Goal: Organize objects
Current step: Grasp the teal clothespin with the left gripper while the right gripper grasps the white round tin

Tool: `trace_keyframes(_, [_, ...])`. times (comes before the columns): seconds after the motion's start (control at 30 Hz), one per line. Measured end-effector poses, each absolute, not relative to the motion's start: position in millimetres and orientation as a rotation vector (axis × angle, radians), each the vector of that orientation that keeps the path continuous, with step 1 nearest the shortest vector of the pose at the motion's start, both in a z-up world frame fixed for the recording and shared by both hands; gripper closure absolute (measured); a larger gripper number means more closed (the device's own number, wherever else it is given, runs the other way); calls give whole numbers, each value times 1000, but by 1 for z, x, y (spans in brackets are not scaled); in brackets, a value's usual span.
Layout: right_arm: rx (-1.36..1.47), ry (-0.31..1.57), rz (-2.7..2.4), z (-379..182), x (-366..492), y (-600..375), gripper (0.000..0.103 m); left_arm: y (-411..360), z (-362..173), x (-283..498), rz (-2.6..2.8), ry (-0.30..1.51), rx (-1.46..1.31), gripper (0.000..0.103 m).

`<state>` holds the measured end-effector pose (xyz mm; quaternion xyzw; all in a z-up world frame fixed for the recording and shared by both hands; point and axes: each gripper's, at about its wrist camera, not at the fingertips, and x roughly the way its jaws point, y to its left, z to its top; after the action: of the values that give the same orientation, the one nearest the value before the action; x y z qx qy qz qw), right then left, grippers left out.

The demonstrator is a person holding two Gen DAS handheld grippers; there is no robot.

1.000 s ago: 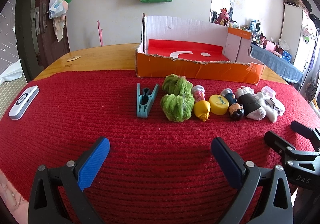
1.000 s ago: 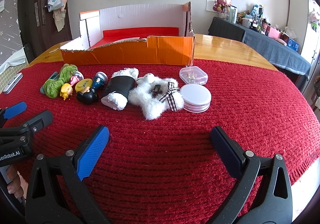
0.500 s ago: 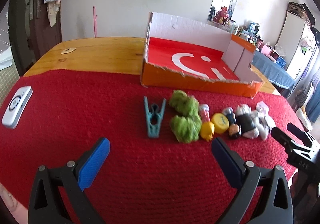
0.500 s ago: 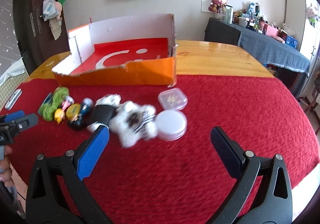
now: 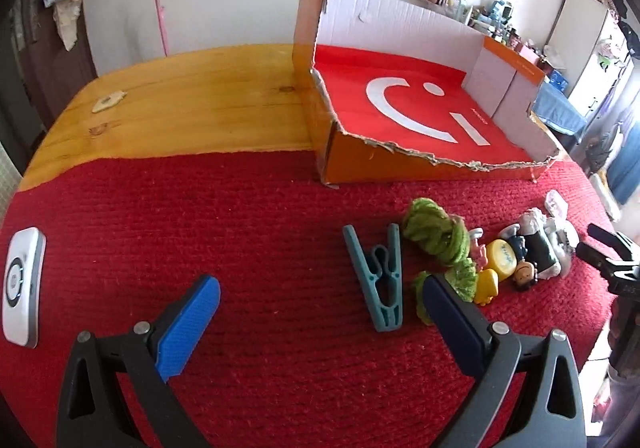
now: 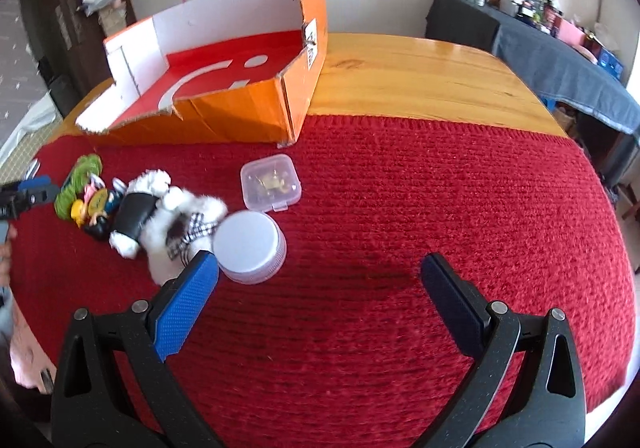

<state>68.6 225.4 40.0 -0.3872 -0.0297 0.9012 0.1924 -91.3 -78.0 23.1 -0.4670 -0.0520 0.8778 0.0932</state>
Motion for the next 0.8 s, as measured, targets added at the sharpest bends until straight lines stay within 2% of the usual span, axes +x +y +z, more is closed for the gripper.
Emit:
trace_keyframes(0.23, [-1136,-153,2527,36,61,223,0,-80,25,-99,2565,-70,-1399,0])
trace_keyframes(0.57, [-1159,-177,2532,37,56,222,0,-63,24,-99,2542,182,-1385,0])
trace_keyframes(0.8, [-1136,-194,2519,37,51,221,0,-58,17,-112,2551,131,-1389,5])
